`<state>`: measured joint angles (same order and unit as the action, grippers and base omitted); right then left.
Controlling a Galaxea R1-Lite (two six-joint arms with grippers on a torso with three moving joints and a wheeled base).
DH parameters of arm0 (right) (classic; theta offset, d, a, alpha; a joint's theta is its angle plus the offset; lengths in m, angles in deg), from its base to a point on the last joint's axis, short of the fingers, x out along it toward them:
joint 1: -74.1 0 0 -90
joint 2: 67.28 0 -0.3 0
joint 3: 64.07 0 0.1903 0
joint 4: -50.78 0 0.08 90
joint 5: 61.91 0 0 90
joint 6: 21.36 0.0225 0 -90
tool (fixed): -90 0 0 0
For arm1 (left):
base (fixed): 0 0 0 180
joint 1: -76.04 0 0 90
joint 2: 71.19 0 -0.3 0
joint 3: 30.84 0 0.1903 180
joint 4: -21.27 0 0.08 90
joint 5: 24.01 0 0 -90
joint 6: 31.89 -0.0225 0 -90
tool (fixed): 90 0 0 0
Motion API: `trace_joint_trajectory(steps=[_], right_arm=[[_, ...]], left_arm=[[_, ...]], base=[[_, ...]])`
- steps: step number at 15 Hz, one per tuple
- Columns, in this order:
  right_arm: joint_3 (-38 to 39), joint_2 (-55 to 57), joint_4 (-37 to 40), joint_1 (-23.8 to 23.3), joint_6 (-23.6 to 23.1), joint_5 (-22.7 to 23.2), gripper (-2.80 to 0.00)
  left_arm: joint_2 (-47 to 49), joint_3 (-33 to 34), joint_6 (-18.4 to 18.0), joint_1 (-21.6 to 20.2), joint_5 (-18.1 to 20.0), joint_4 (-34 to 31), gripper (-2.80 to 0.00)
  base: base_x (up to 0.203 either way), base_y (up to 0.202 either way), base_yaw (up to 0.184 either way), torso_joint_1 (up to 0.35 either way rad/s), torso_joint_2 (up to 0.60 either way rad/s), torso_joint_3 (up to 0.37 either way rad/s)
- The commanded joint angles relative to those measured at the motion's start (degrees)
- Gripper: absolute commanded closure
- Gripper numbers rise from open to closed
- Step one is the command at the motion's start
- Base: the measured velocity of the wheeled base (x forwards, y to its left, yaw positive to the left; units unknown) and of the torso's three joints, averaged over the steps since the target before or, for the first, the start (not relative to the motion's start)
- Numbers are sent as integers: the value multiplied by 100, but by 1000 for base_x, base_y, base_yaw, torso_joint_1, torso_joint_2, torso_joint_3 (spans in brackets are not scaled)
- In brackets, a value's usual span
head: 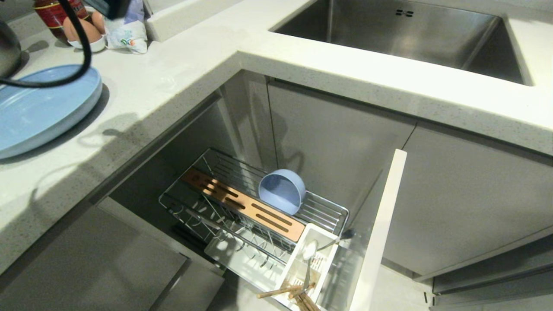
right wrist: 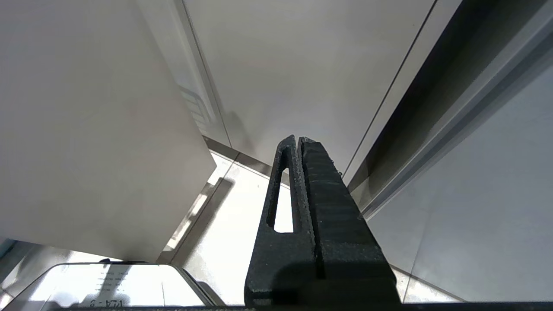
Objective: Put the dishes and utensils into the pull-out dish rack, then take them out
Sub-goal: Pick up the plate and place it in the cupboard
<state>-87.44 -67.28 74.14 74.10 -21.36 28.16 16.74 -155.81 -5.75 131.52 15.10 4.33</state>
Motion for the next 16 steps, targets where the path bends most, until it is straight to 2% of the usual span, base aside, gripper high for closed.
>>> trace_joint_trajectory(steps=[1,2,4,7,9,10,12,13,14,16], right_arm=[[0,0,0,0,0,1,0],[0,0,0,0,0,1,0],[0,0,0,0,0,-7,0],[0,0,0,0,0,1,0],[0,0,0,0,0,1,0],[0,0,0,0,0,0,0],[0,0,0,0,0,1,0],[0,0,0,0,0,1,0],[0,0,0,0,0,-7,0],[0,0,0,0,0,1,0]], left_arm=[[-71,-739,-1177,-27,197,-195,0],[-125,-878,-1637,-146,414,-622,0],[-385,-903,-2270,-682,878,-1839,0],[-870,-904,-2910,-1673,1536,-4324,0],[-1137,-905,-2973,-2230,1837,-5422,0],[-1202,-905,-2714,-2390,1804,-5686,0],[-1202,-900,-2512,-2540,1246,-6255,0],[-1194,-884,-2331,-2559,1191,-6563,-280],[-1199,-879,-2166,-2567,1182,-6740,-280],[-1211,-895,-1913,-2568,1172,-6664,-280]], base=[[0,0,0,0,0,0],[0,0,0,0,0,0],[0,0,0,0,0,0],[0,0,0,0,0,0],[0,0,0,0,0,0],[0,0,0,0,0,0],[0,0,0,0,0,0],[0,0,0,0,0,0],[0,0,0,0,0,0],[0,0,0,0,0,0]])
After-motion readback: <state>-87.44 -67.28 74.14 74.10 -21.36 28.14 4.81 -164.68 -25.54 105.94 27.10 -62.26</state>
